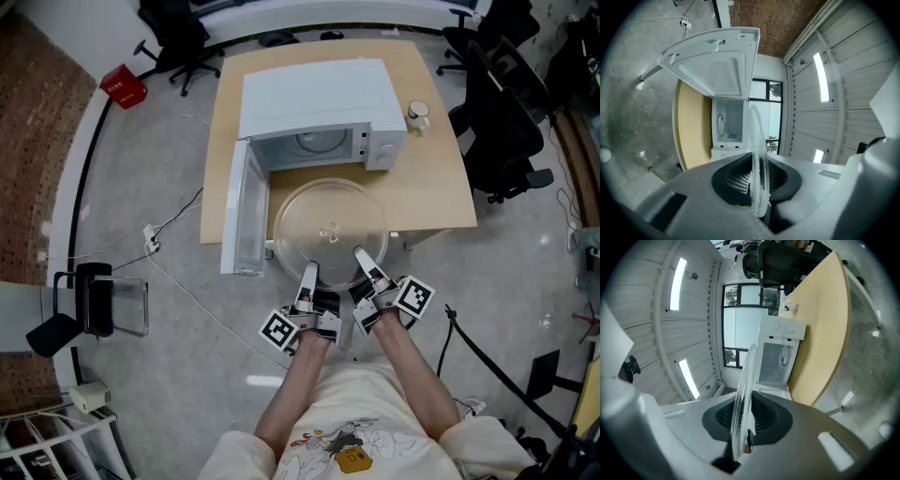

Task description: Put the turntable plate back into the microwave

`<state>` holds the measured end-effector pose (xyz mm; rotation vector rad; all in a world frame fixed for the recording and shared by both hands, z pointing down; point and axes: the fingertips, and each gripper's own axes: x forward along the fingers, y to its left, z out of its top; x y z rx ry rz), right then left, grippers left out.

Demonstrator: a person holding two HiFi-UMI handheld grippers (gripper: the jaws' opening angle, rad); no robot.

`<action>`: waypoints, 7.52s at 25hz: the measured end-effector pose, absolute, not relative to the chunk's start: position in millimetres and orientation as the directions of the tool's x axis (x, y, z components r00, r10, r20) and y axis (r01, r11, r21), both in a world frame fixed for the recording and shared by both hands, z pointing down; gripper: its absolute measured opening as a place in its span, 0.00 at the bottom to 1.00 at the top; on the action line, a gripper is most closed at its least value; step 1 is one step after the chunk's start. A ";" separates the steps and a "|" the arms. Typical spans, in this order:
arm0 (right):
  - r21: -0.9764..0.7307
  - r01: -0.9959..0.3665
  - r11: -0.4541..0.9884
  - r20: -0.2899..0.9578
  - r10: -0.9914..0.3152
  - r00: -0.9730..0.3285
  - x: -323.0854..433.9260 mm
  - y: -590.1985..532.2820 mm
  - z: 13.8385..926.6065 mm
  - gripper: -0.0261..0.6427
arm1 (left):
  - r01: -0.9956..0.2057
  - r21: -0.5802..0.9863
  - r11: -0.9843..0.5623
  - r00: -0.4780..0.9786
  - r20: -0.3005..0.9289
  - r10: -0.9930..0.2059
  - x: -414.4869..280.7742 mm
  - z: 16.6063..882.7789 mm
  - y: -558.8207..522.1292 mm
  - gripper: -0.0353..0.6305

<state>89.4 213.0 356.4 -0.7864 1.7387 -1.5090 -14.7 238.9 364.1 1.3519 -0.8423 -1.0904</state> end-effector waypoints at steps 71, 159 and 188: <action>-0.995 -0.085 0.051 0.010 -0.805 -0.594 34.6 -128.4 503.5 0.11 | 0.124 0.992 0.006 0.251 -0.026 -0.968 -72.0 513.3 -100.9 0.10; -0.992 -0.127 -0.008 0.099 -0.669 -0.736 24.5 -114.7 529.9 0.17 | 0.082 0.979 0.185 0.381 0.140 -0.914 -33.1 553.2 -118.2 0.10; -0.989 -0.142 -0.040 0.133 -0.662 -0.738 25.8 -103.8 524.7 0.12 | 0.077 0.964 0.255 0.402 0.204 -0.893 -32.4 555.5 -116.5 0.10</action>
